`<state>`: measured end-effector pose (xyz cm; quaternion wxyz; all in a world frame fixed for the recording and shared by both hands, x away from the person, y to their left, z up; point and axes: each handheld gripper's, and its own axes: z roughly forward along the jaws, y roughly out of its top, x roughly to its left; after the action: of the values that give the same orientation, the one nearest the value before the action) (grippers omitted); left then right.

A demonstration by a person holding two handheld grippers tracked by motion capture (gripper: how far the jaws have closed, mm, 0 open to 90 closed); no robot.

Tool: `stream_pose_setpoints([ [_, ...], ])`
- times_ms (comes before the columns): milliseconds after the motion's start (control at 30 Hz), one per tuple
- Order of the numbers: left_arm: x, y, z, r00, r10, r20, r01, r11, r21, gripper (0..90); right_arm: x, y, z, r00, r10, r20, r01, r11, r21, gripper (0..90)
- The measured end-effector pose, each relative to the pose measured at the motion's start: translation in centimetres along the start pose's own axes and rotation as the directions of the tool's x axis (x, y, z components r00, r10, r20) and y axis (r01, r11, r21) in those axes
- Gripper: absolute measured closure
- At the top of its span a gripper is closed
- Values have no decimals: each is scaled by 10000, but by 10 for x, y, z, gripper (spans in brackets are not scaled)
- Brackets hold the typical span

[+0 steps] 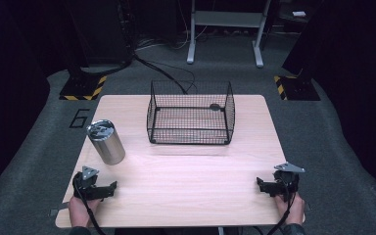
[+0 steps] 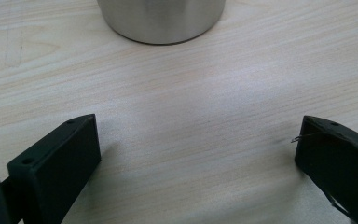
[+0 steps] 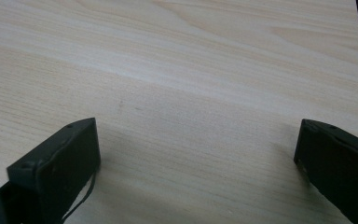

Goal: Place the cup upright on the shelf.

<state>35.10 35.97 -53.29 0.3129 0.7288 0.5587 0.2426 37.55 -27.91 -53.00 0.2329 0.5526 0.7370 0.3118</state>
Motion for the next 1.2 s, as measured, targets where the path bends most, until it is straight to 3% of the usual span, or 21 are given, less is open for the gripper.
stream_pose_setpoints([
  [300, -1, 0, 0, 9999, 39, -96, -40, 10000, -88, 0, 1, -1, 0, 9995, 217, 235, -216, 9997, -87, 0],
  [900, 1, 1, 0, 10000, 24, 92, -24, 10000, 46, 0, 0, 2, 2, 9998, 128, 126, -128, 9999, 8, 0],
  [1200, 10, 9, -8, 9978, -548, 376, 564, 9975, -429, 0, 1, 2, 3, 9998, 157, 82, -156, 9999, -49, 0],
])
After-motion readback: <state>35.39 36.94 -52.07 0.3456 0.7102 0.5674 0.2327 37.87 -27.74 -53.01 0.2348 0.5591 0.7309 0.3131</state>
